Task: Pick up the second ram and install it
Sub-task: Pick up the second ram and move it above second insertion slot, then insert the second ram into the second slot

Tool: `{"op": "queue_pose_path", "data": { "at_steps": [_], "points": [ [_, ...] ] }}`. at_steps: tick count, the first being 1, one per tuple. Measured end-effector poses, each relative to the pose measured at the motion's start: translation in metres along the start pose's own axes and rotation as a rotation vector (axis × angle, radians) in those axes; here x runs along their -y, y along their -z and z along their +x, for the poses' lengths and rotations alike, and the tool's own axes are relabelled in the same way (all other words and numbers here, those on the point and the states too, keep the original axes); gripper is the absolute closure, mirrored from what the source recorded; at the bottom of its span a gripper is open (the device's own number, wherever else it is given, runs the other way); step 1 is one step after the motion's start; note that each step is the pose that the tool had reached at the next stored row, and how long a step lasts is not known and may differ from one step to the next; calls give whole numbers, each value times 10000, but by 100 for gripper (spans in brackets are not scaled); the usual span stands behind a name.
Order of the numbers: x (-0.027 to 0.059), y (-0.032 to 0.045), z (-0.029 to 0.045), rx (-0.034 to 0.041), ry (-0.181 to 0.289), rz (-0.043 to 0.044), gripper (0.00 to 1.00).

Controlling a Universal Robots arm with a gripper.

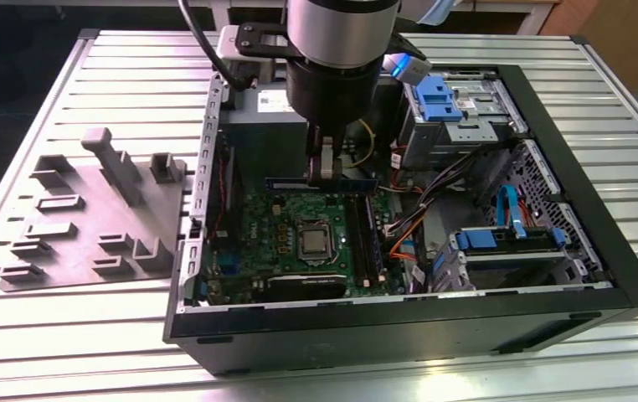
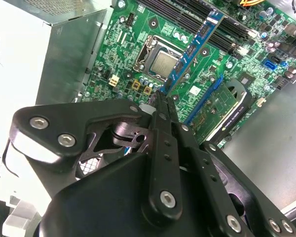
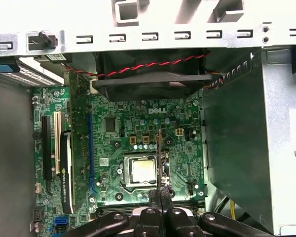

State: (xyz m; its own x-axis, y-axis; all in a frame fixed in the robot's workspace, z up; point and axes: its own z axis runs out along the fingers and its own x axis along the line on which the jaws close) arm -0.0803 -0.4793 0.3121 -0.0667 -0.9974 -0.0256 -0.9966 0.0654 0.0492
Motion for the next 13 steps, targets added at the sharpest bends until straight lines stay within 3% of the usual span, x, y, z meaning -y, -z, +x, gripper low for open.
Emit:
{"op": "queue_pose_path", "data": {
  "at_steps": [13],
  "points": [
    [0, -3, 0, 0, 0, 0, 89]
  ]
}}
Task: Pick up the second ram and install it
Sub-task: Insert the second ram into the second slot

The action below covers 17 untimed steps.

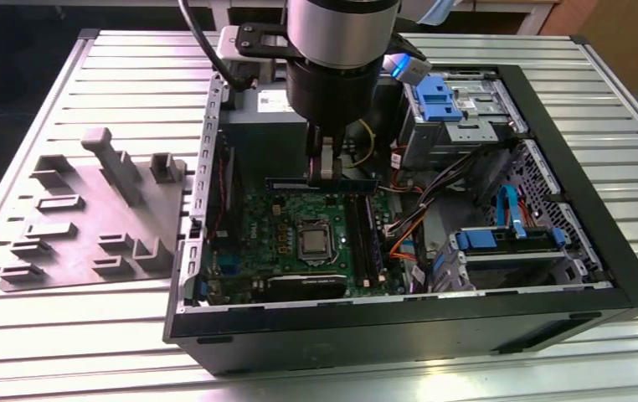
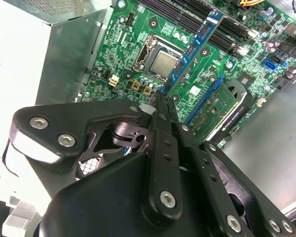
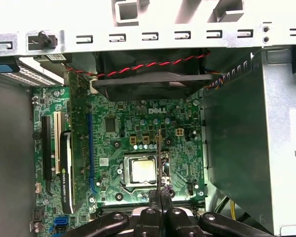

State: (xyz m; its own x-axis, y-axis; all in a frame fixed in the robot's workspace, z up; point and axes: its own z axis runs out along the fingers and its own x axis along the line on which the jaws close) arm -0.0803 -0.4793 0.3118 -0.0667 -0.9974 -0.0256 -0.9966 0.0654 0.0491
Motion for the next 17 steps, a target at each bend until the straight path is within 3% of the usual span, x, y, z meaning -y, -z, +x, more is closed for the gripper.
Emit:
{"op": "queue_pose_path", "data": {
  "at_steps": [6, 17],
  "points": [
    [0, -2, 0, 7, -126, 3, 89],
    [2, -24, 1, 102, -2067, 53, 89]
  ]
}}
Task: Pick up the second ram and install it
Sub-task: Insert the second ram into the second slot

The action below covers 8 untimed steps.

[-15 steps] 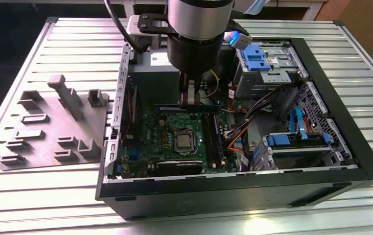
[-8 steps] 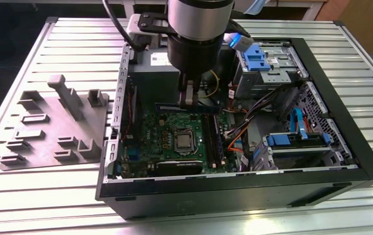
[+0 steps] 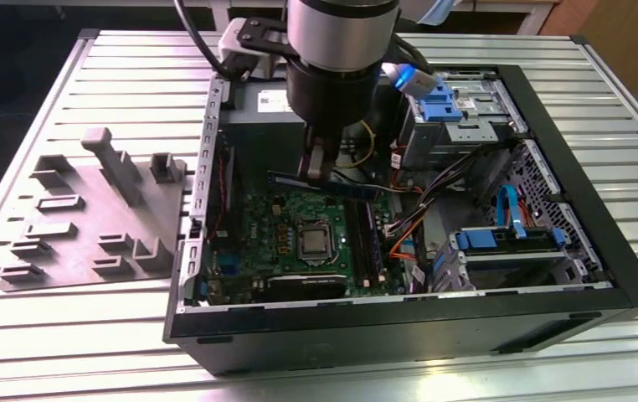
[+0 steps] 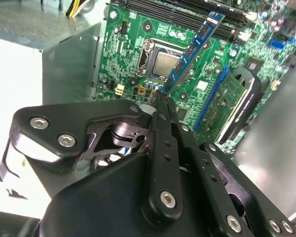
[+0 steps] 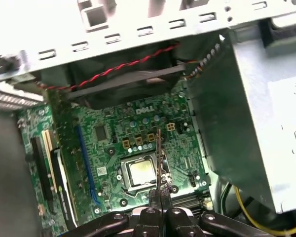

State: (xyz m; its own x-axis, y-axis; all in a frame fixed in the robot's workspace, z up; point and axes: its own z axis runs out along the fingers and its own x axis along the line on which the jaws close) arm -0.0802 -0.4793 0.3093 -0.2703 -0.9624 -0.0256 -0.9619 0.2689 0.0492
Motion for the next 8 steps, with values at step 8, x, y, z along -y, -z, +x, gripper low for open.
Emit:
{"op": "queue_pose_path", "data": {
  "at_steps": [8],
  "points": [
    [1, -18, 1, 72, -1465, 38, 89]
  ]
}}
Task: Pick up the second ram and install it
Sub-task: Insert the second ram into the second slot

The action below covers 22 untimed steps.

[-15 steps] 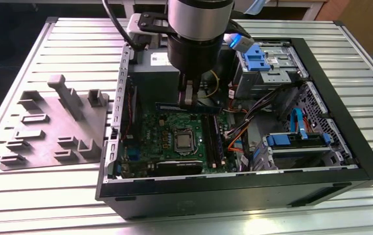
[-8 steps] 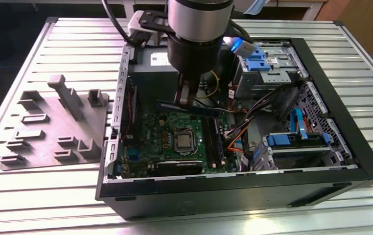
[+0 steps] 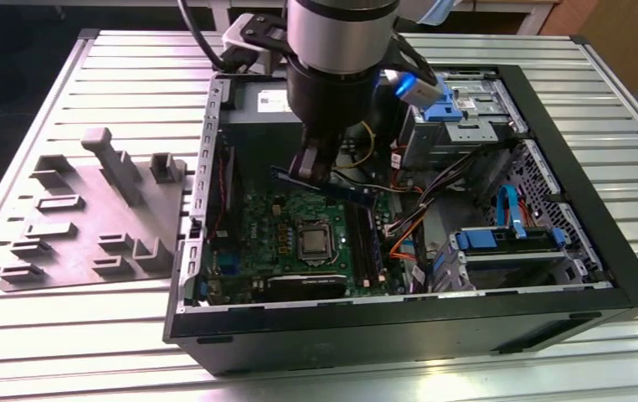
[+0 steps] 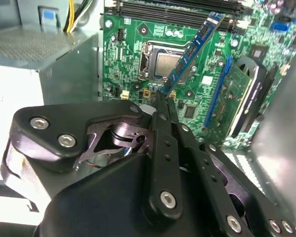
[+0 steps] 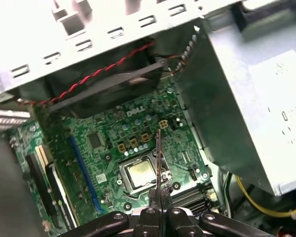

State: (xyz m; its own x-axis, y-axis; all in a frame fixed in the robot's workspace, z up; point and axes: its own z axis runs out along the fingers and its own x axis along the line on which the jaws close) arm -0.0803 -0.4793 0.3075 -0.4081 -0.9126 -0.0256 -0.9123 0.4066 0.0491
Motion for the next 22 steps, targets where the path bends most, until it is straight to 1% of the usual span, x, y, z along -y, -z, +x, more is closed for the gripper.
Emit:
{"op": "queue_pose_path", "data": {
  "at_steps": [22],
  "points": [
    [3, -55, 1, 197, -3994, 102, 89]
  ]
}}
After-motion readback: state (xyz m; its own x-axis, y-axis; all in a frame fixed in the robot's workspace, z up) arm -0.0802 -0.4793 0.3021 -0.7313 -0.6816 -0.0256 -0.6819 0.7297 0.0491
